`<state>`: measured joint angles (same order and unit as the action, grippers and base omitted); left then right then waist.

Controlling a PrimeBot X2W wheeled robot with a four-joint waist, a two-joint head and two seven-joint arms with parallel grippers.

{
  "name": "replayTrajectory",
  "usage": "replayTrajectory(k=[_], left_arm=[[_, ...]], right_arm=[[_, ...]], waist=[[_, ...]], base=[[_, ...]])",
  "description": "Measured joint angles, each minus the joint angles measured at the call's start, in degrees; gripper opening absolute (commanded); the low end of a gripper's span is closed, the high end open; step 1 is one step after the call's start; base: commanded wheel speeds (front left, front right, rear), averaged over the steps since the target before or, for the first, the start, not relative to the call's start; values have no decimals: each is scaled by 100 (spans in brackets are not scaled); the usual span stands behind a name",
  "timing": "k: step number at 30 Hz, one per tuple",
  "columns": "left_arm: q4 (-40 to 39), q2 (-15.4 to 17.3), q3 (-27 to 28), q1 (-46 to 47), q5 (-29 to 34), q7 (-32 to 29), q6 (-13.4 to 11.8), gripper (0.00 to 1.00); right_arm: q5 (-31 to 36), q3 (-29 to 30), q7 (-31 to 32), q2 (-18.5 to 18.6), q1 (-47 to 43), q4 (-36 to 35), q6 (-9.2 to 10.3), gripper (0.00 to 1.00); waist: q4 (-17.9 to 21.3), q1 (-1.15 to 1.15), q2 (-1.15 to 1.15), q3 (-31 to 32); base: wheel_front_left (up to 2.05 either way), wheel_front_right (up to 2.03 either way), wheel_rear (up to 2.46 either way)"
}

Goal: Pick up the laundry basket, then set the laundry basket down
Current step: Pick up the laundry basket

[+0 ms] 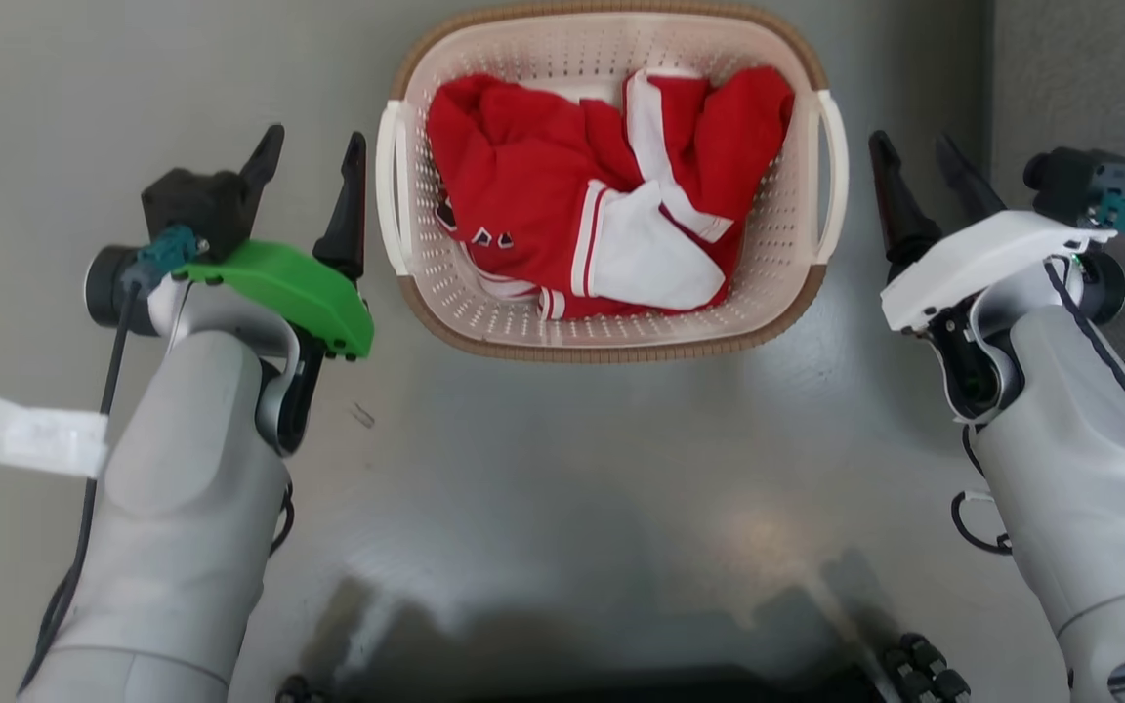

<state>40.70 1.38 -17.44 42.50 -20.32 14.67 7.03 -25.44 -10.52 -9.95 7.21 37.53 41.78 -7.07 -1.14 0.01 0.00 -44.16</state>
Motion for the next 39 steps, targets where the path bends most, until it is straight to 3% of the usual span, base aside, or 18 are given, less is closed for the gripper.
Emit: replayTrajectory(k=[38,39], left_arm=[[1496,-26,-957,1455,-925,-453,5,100],[1512,-26,-992,1460,-973,-453,9,89]], right_arm=[[-390,-719,235,-168,1461,1296,0,100],[-398,-735,232,-168,1475,1321,0,100]], waist=[[109,0,0,-1434],[111,-1,0,-1439]], base=[[0,0,0],[0,0,0]])
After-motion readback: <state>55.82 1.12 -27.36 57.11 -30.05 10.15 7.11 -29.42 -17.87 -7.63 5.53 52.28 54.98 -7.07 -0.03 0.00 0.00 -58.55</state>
